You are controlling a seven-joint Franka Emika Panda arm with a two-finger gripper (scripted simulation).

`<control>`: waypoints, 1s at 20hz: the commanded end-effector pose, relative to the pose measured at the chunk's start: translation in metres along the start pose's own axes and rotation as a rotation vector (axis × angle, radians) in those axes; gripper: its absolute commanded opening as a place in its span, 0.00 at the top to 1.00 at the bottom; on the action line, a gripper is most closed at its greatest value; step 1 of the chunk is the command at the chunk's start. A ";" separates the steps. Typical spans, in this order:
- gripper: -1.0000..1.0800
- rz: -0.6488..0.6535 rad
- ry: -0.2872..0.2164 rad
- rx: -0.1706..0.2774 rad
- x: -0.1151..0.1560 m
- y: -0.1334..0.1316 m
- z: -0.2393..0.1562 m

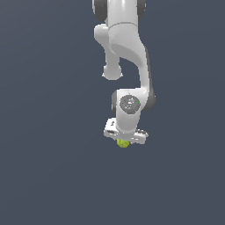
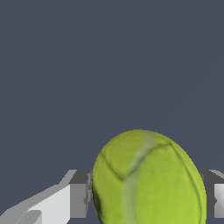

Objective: Pick up the object and move it to a goal position.

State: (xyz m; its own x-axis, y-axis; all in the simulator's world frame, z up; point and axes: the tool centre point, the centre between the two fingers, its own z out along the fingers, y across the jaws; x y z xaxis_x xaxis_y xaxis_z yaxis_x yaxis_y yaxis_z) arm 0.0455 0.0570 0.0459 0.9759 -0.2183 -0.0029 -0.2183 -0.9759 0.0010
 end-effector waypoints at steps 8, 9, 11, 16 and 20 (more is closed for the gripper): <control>1.00 -0.001 0.002 0.001 -0.067 -0.047 -0.015; 1.00 -0.001 0.002 0.001 -0.075 -0.052 -0.016; 1.00 -0.001 0.002 0.001 -0.091 -0.064 -0.019; 1.00 -0.001 0.003 0.001 -0.126 -0.089 -0.027; 1.00 -0.001 0.003 0.001 -0.147 -0.105 -0.032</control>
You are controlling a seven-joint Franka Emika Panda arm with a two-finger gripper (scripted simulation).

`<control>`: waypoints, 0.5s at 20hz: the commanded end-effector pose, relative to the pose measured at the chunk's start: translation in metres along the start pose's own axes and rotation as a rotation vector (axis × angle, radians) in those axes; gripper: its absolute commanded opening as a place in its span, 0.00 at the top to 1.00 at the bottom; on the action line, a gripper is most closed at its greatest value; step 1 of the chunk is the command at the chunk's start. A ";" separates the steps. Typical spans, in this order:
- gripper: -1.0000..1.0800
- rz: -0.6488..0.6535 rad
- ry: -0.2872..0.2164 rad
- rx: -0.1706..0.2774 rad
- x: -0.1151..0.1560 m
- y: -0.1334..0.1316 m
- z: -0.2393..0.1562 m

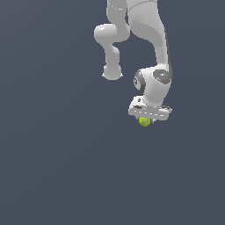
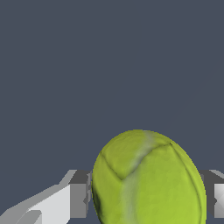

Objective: Pick up the object and move it to a goal position.

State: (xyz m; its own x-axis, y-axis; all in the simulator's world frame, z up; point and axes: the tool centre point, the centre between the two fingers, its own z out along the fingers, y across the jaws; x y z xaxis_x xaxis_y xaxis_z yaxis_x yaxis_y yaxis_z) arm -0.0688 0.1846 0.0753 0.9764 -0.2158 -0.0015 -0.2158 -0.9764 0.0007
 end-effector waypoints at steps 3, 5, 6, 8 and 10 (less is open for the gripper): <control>1.00 0.001 0.002 0.001 -0.017 -0.013 -0.005; 1.00 0.001 0.002 0.001 -0.021 -0.016 -0.005; 1.00 0.001 0.002 0.001 -0.022 -0.017 -0.006; 1.00 0.001 0.002 0.001 -0.021 -0.018 -0.006; 1.00 0.001 0.002 0.001 -0.020 -0.017 -0.005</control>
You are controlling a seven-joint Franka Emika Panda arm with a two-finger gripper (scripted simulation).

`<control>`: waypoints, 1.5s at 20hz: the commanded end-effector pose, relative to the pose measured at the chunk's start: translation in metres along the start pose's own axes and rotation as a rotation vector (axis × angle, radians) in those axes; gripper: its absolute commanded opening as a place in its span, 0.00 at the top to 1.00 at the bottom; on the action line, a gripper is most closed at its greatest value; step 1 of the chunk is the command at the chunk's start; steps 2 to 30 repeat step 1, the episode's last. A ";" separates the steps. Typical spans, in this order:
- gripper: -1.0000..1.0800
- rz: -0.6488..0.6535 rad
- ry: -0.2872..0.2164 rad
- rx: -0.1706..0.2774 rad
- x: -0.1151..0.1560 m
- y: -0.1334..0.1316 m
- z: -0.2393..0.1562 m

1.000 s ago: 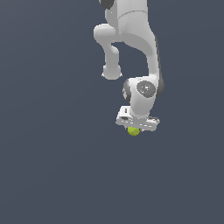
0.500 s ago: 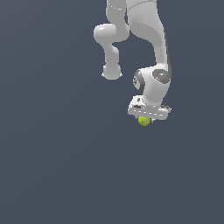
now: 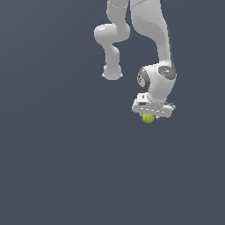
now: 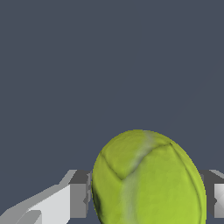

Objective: Pick up the object and move it to a goal position.

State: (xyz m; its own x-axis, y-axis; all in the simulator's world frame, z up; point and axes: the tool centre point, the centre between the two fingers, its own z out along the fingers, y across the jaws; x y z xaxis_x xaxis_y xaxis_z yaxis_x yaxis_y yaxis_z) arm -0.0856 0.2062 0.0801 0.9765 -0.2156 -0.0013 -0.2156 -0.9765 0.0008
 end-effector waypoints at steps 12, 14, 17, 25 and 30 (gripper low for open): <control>1.00 0.001 0.001 0.001 0.002 0.001 -0.001; 1.00 0.001 0.001 0.001 0.002 0.001 -0.001; 1.00 0.001 0.001 0.001 0.002 0.001 -0.001; 1.00 0.001 0.001 0.001 0.002 0.001 -0.001; 1.00 0.001 0.001 0.001 0.002 0.001 -0.001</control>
